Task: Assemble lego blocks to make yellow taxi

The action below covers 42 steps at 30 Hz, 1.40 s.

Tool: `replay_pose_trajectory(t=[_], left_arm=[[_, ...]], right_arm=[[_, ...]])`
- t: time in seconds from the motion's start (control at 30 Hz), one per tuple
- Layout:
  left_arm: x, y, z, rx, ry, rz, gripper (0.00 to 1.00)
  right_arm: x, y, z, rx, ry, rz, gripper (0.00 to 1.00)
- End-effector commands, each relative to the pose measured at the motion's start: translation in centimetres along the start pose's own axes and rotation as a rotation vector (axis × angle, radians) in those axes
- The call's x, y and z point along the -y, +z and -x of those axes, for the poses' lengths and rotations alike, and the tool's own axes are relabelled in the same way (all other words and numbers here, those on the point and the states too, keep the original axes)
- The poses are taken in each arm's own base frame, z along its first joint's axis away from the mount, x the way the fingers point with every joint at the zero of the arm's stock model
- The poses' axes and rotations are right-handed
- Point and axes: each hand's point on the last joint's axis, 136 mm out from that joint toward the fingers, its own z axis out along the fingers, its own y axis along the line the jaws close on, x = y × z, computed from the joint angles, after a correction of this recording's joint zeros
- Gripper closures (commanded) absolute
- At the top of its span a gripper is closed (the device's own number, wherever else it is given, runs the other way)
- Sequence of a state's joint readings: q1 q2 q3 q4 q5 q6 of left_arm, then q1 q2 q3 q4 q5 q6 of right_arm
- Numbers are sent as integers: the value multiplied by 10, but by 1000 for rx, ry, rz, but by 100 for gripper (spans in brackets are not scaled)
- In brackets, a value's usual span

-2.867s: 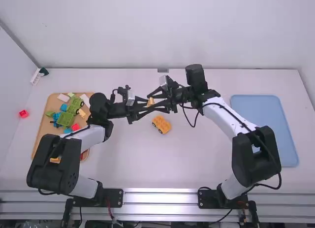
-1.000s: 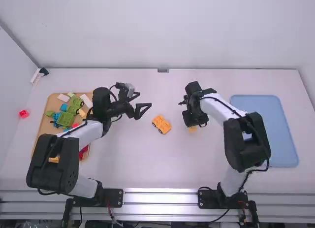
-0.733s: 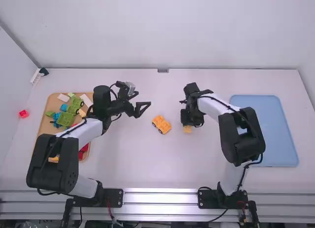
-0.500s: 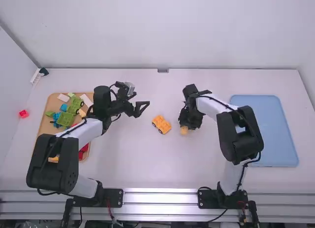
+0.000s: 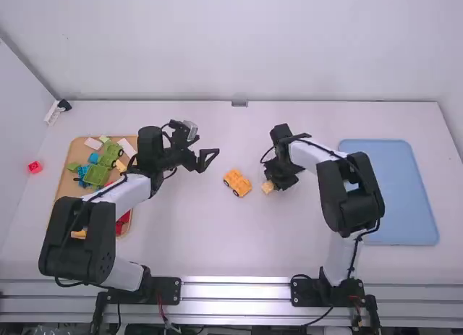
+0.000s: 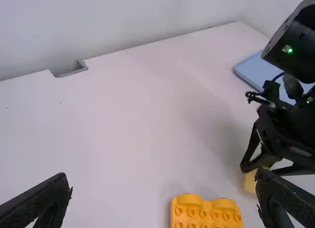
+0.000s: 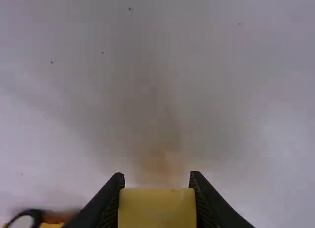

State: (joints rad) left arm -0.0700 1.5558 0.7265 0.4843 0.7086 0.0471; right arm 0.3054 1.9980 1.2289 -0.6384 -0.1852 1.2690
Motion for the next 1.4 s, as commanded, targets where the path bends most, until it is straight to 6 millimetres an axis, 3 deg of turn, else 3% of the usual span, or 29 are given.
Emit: replay_pose_trajectory(t=[0.0, 0.17, 0.53, 0.73, 0.77, 0.83, 0.9, 0.93, 1.17, 1.27, 1.37], left_arm=[[1, 0, 4, 7, 19, -6, 1], [1, 0, 3, 3, 16, -5, 1], [2, 0, 3, 1, 14, -7, 1], [1, 0, 2, 0, 10, -6, 1], [2, 0, 2, 0, 11, -7, 1], [2, 0, 2, 0, 10, -7, 1], [2, 0, 2, -2, 9, -7, 1], [2, 0, 2, -3, 8, -7, 1], [2, 0, 1, -5, 7, -7, 1], [2, 0, 1, -5, 7, -7, 1], [1, 0, 2, -2, 8, -7, 1]], right_arm=[[-1, 1, 1, -57, 114, 19, 100], [13, 8, 3, -64, 303, -12, 100], [10, 15, 2, -75, 340, 20, 99], [16, 18, 1, -77, 428, 3, 78], [16, 18, 1, -80, 427, 2, 68], [17, 18, 2, -84, 433, 2, 30], [17, 17, 5, -83, 431, 6, 7], [17, 16, 7, -81, 422, 9, 0], [1, 3, 15, -128, 318, 73, 1], [-9, -12, 20, -139, 275, 97, 1], [-17, -44, 28, -126, 201, 87, 1]])
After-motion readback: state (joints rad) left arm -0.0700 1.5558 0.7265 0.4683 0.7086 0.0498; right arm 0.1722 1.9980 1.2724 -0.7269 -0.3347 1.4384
